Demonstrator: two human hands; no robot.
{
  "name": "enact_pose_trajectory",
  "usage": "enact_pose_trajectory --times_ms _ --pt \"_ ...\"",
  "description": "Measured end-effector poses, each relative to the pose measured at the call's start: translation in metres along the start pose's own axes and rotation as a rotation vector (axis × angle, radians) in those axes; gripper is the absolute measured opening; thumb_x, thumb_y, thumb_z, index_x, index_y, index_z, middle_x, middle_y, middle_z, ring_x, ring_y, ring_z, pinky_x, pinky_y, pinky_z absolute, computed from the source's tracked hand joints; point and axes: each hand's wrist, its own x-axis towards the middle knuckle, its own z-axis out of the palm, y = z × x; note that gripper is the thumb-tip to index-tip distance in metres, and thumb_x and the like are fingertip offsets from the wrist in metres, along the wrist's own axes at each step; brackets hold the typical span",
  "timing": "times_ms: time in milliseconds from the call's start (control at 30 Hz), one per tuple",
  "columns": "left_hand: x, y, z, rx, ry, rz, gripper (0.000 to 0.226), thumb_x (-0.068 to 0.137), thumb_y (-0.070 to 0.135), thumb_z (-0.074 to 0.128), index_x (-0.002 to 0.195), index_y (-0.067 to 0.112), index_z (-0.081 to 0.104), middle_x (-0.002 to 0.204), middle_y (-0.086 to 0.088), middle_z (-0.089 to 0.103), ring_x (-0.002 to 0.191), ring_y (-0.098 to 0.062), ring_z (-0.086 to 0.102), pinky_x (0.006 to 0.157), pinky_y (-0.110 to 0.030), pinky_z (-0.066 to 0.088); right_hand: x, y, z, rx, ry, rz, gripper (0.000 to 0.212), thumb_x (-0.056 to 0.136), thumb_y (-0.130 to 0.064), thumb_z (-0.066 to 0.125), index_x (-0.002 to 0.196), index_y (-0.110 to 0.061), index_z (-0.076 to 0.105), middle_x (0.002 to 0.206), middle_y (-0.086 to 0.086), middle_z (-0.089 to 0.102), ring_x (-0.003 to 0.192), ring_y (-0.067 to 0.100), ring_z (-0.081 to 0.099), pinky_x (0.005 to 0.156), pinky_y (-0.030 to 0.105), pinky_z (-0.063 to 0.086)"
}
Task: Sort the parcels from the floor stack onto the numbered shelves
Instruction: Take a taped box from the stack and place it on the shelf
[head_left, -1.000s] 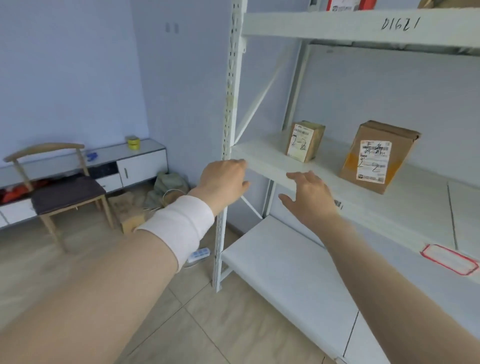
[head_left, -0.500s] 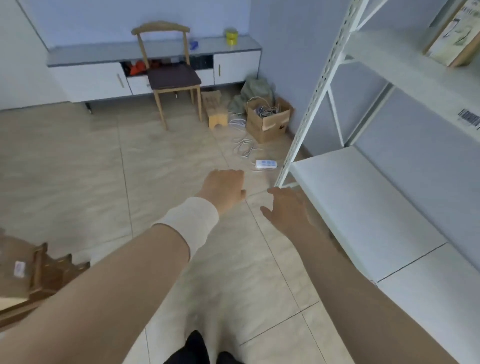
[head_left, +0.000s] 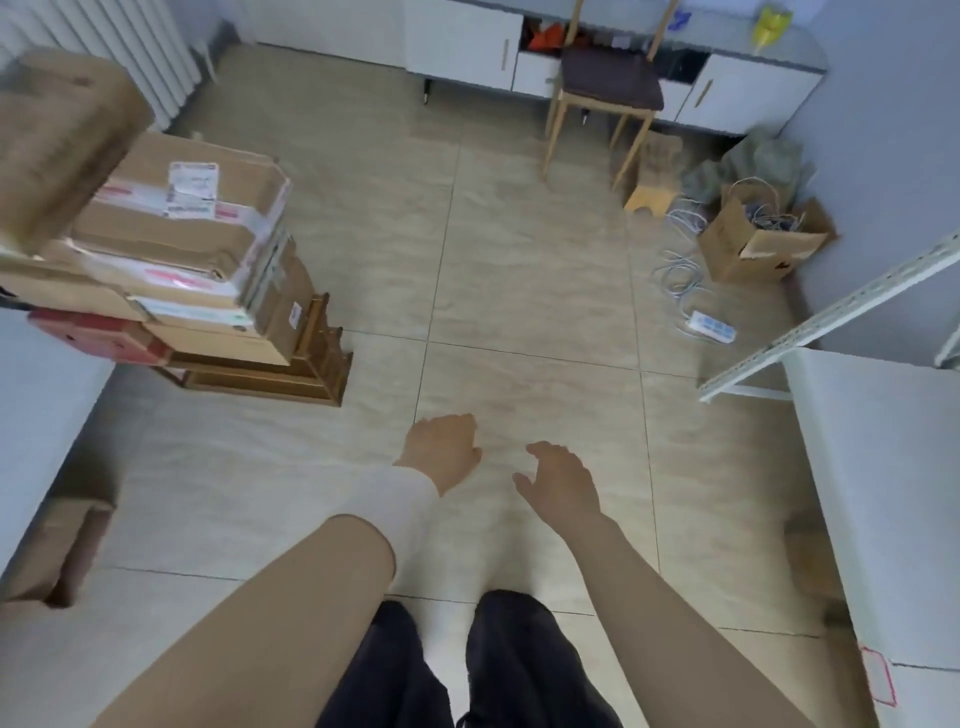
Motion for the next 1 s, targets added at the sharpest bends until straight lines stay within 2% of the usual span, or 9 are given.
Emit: enact_pose_trajectory --times_ms 267,533,800,1000 --pt "-0.053 -0.151 0.027 -0.234 -0.033 -0.273 0.037 0.098 0.030 0.041 0.131 0.014 0.045 0.127 -0.005 0.057 0.115 -0.024 0.053 0.092 -0.029 0.038 0.011 -0.133 0.079 -0.064 -0.196 -0.133 0.050 0.094 -0.031 0.049 0.140 -0.015 0.038 0.140 0.003 0.046 0.130 0.021 0.040 0.104 0.028 0.031" --pt "-0.053 -0.231 0.018 -0.473 -0.022 -0.484 0.042 0.097 0.032 0.041 0.137 0.018 0.041 0.131 -0.002 0.054 0.120 -0.020 0.051 0.094 -0.028 0.039 0.050 -0.212 0.097 -0.081 -0.274 -0.204 0.047 0.094 -0.028 0.048 0.139 -0.016 0.040 0.140 0.002 0.045 0.129 0.019 0.041 0.103 0.027 0.033" --pt "-0.026 -0.294 -0.046 -0.646 0.164 -0.647 0.040 0.097 0.035 0.043 0.134 0.021 0.044 0.133 0.000 0.054 0.117 -0.021 0.054 0.096 -0.032 0.045 0.118 -0.300 0.066 -0.039 -0.263 -0.366 0.047 0.095 -0.031 0.048 0.139 -0.016 0.039 0.140 0.001 0.046 0.128 0.018 0.044 0.102 0.029 0.038" --pt "-0.003 -0.343 -0.095 -0.752 0.326 -0.662 0.040 0.097 0.032 0.045 0.135 0.022 0.044 0.139 0.002 0.050 0.125 -0.020 0.048 0.099 -0.027 0.039 0.158 -0.372 0.050 0.103 -0.225 -0.375 0.048 0.095 -0.030 0.051 0.138 -0.013 0.041 0.140 0.003 0.048 0.128 0.018 0.046 0.097 0.025 0.038"
